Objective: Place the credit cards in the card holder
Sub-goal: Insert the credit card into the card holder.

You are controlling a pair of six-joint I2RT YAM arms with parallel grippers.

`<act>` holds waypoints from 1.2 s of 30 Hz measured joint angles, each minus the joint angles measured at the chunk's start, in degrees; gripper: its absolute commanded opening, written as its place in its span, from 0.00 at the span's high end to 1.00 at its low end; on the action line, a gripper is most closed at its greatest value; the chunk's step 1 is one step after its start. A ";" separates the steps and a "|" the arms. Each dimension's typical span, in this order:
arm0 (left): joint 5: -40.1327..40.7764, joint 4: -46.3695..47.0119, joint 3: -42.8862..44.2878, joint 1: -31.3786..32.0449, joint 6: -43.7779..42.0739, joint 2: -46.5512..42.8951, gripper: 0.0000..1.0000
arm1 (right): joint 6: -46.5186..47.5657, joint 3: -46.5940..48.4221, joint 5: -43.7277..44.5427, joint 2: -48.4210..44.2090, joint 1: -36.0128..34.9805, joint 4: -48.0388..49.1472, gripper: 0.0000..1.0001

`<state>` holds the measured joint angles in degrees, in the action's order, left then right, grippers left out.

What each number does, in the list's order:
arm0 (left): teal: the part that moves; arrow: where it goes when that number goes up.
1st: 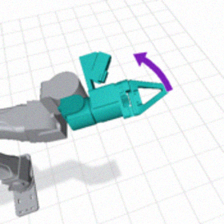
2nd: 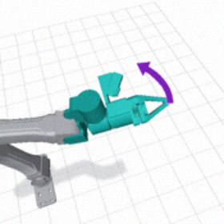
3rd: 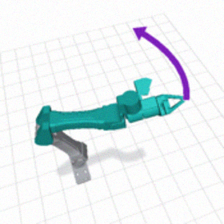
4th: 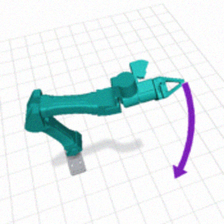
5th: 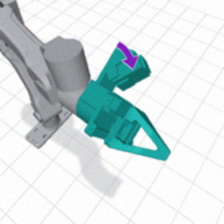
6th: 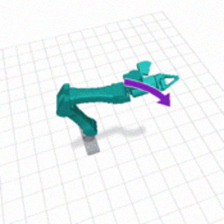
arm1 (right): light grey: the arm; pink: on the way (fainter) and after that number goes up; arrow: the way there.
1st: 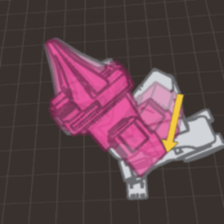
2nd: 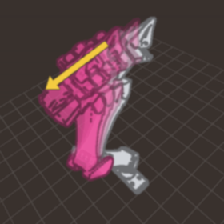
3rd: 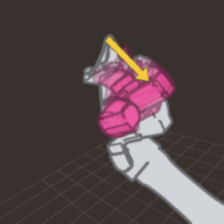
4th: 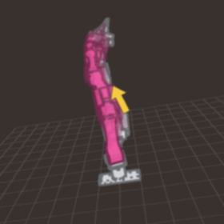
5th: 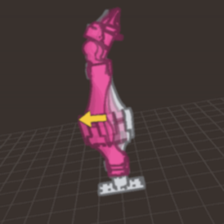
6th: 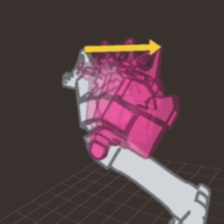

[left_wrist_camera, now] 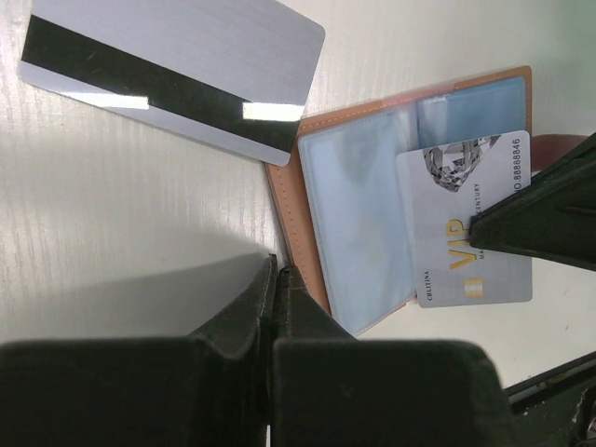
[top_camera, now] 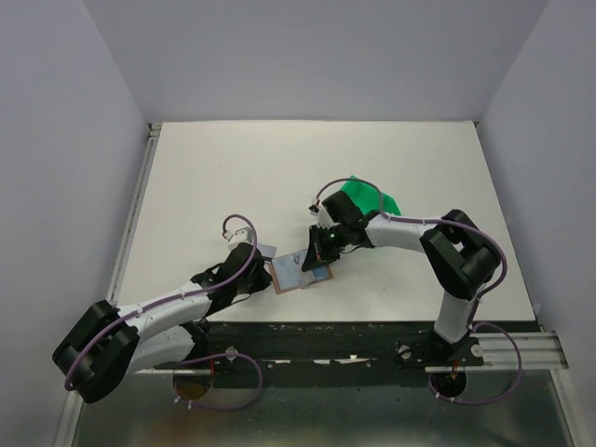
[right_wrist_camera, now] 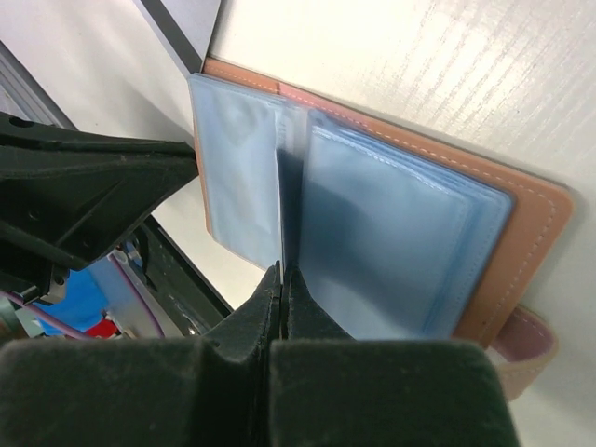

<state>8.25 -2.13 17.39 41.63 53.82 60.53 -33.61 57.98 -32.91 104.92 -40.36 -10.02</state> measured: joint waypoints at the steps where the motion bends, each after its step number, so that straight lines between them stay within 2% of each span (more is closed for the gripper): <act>1: -0.02 0.44 0.02 0.00 -0.02 0.35 1.00 | 0.02 0.20 -0.15 0.22 0.00 0.02 1.00; 36: -0.02 3.43 0.61 -0.31 -0.94 3.08 1.00 | -1.38 4.46 -2.62 4.55 1.05 1.36 1.00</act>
<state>8.23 1.30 18.00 41.32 52.88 63.61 -34.98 62.43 -35.53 109.47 -39.31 -8.67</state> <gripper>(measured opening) 0.022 0.011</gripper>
